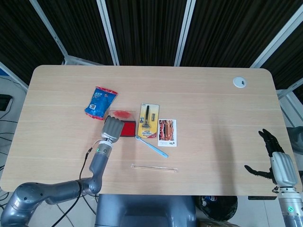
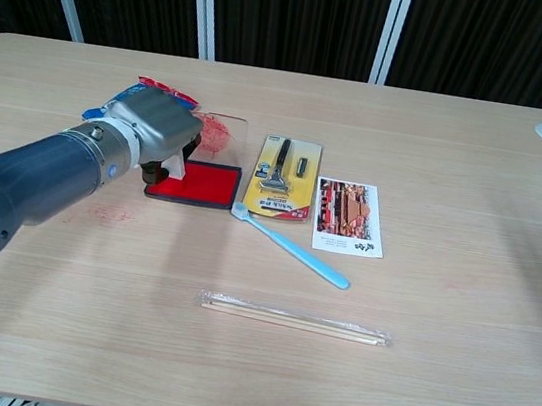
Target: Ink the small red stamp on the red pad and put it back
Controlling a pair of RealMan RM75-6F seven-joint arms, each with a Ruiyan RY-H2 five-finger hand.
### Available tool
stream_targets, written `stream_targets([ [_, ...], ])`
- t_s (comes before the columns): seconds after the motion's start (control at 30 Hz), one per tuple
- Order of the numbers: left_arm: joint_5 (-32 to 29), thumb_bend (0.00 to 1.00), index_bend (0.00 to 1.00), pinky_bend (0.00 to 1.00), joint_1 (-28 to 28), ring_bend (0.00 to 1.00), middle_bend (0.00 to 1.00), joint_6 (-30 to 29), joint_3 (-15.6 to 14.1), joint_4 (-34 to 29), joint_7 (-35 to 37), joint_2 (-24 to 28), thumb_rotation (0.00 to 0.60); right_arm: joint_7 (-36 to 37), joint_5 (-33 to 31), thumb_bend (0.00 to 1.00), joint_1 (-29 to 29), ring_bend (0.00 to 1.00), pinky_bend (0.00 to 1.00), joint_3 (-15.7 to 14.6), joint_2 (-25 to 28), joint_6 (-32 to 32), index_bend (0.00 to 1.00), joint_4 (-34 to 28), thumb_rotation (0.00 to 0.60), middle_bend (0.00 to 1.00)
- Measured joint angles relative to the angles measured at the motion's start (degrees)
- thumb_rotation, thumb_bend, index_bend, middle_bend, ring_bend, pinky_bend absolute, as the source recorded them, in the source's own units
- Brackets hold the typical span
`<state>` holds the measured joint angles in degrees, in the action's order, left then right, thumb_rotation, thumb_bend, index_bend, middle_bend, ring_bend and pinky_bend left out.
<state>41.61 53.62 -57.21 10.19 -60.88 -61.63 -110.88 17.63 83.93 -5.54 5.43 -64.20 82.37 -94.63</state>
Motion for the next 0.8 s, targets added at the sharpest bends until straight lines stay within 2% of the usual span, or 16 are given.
stream_targets([
  [0.5,0.49,0.54,0.69,0.50,-0.10,0.47,0.71,-0.21,0.15,0.04,0.25,-0.21,0.600,0.00,0.13,0.17,0.03,0.00,0.19,-0.02,0.02,0.10,0.00,0.00,0.600,0.00],
  [0.8,1.29,0.54,0.69,0.50,0.00,0.47,0.71,-1.91,0.92,-3.85,0.03,1.92,0.600,0.05,0.14,0.17,0.05,0.00,0.19,0.00,0.01,0.17,0.00,-0.02,0.600,0.00],
])
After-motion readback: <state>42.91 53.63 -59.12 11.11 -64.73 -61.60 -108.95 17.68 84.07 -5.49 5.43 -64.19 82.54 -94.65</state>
